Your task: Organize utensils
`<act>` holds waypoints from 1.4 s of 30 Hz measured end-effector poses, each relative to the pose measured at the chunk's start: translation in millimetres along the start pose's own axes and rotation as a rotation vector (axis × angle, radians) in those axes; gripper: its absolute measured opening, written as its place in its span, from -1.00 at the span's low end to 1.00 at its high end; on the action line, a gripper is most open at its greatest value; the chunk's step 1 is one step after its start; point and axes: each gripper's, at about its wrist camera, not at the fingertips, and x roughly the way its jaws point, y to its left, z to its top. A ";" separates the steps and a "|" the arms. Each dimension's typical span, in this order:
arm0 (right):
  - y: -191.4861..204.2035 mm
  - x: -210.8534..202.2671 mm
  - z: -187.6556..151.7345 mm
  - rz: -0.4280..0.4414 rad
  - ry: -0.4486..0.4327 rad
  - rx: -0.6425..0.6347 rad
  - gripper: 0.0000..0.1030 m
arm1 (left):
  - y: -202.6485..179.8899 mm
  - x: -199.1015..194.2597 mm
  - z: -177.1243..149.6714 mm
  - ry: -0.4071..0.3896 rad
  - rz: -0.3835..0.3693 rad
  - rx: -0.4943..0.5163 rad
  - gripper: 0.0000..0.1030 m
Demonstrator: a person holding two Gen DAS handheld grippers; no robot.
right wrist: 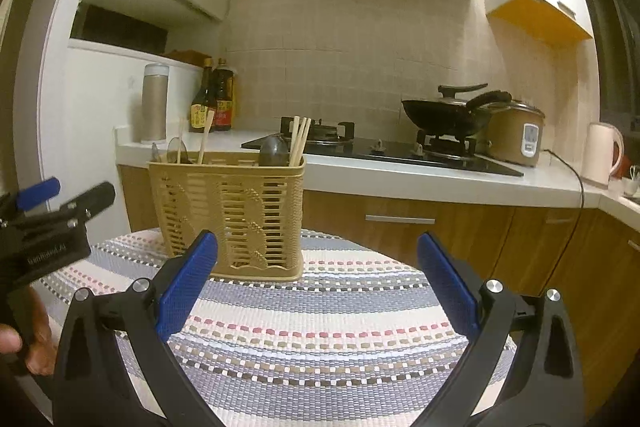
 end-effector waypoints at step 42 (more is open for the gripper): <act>-2.5 4.4 -1.1 -0.033 0.034 0.003 0.85 | -9.2 12.1 -6.9 0.068 -0.003 0.039 0.85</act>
